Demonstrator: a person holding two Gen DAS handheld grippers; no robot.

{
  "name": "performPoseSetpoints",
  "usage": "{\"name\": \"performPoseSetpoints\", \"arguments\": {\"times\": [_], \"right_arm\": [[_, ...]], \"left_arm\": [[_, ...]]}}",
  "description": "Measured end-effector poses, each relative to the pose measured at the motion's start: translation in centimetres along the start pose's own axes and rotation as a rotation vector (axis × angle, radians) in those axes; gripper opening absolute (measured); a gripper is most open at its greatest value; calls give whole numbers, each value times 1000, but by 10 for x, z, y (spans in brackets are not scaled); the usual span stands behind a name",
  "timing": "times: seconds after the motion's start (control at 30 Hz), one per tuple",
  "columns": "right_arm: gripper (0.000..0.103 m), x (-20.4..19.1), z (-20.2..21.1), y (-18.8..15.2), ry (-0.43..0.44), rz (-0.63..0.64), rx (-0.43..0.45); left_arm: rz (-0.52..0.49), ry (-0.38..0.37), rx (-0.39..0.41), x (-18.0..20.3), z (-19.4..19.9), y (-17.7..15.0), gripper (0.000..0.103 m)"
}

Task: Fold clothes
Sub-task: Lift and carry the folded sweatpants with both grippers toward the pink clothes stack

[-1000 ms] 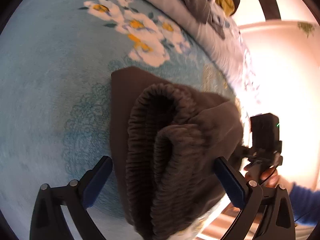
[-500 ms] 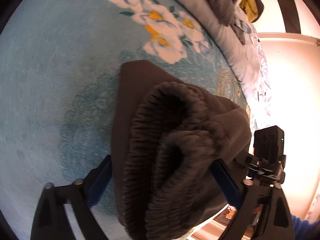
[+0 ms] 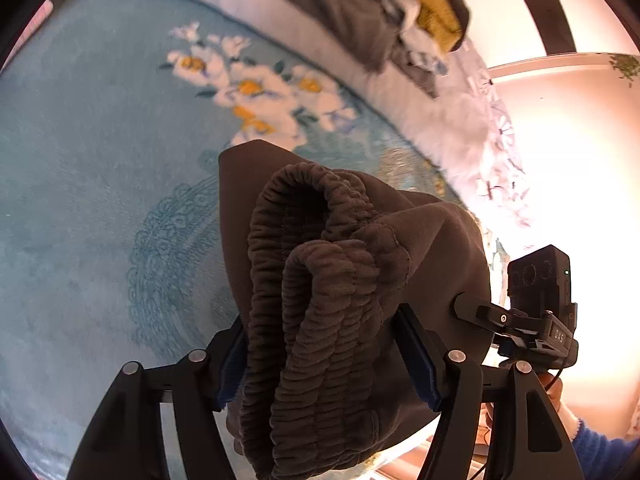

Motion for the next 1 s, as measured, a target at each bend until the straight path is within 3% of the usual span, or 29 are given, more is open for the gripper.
{"name": "performPoseSetpoints", "arguments": {"times": [0.3, 0.53, 0.7, 1.0], "right_arm": [[86, -56, 49, -15, -1, 98, 32], [86, -105, 56, -18, 58, 189, 44], [86, -126, 56, -34, 93, 194, 63], [86, -141, 59, -41, 15, 195, 66]], "left_arm": [[-2, -19, 86, 41, 65, -12, 71], [-58, 47, 133, 63, 124, -13, 71], [-42, 39, 156, 59, 144, -18, 71], [-30, -43, 159, 39, 161, -14, 71]]}}
Point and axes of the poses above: each gripper's, at about its wrist camera, not at the fingertips, and z roughly against the way its jaws point, x to its right, y to its top, the point moved 8 cm from there along -z, roughly the way its jaws point, and after that the axes turned 7 degrees about -y, right-handed, at the moved point
